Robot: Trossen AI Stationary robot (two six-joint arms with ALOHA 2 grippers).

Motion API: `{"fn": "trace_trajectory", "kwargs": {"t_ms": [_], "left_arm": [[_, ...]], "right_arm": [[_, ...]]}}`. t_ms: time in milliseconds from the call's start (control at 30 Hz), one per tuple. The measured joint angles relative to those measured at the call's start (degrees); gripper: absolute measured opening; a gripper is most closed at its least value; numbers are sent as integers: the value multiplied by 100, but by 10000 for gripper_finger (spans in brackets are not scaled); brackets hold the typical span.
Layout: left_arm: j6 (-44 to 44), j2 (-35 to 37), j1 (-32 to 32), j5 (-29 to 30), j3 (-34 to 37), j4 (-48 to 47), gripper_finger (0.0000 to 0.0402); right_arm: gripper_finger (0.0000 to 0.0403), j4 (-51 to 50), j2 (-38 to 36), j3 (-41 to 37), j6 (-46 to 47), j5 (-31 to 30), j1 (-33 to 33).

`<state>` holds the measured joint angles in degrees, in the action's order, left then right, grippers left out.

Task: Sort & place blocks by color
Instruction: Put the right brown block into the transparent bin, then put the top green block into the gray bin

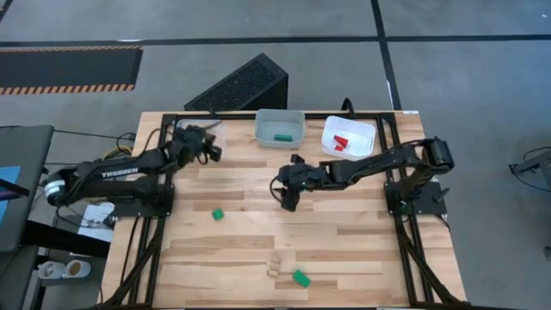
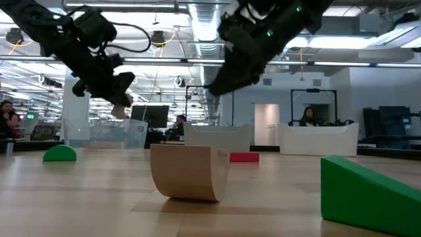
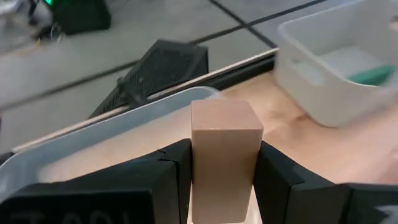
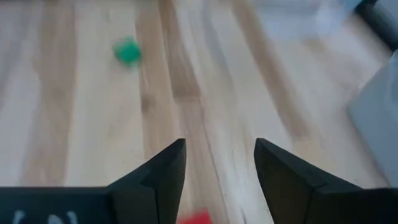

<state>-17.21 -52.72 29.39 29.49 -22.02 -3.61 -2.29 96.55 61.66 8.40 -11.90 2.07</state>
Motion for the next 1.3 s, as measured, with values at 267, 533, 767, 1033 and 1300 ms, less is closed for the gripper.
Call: {"fn": "trace_trajectory", "kwargs": {"t_ms": [267,533,767,1033,1300], "left_arm": [[-49,-272,1154,-853,2,27,122],[-84,-564,1239,-870,2,95,214],[338,-527,1186,-1271,2,550,239],[742,-144,281,-2793,2,2943,215],[762,-708,-821,-2750,314,3818,186]], "right_arm": [[187,-249,425,-6,-137,-2,-369],[167,-244,485,-6,-254,180,-646],[160,-161,485,-6,-291,271,-775],[159,70,485,-6,-340,819,-765],[159,585,485,-6,-441,1659,-759]]}}
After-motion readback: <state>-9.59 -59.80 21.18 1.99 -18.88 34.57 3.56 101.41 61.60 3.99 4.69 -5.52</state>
